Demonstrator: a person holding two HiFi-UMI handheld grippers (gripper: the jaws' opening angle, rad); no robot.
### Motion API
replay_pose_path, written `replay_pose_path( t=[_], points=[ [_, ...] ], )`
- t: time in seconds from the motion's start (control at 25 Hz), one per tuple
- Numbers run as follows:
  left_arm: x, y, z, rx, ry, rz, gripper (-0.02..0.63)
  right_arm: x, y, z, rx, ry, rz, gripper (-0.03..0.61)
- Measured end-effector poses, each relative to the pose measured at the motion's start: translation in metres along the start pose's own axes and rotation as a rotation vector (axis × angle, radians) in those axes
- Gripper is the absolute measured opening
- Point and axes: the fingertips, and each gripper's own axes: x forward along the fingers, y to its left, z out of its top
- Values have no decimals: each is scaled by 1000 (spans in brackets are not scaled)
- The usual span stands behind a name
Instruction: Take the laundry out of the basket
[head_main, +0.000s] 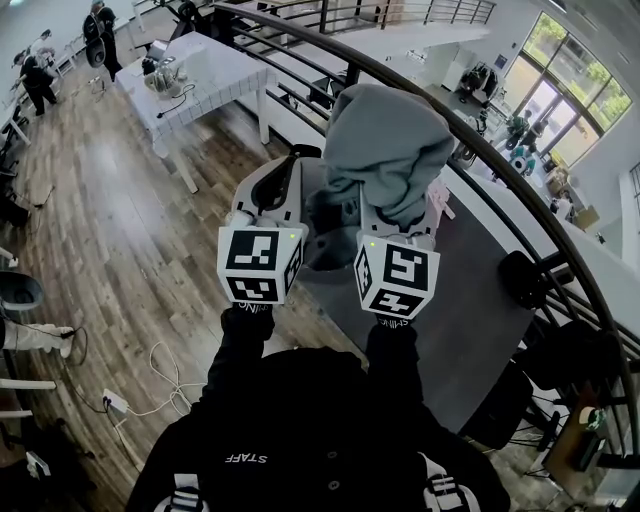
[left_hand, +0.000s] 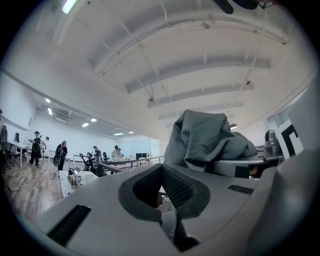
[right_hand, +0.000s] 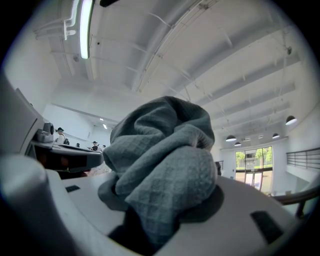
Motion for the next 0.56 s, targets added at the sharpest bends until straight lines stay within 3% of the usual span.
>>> replay_pose_path(
  t=[0.56],
  points=[
    [3,2,0,-1,-4,-4,0,0,0,3,-12,-18,-7,245]
  ],
)
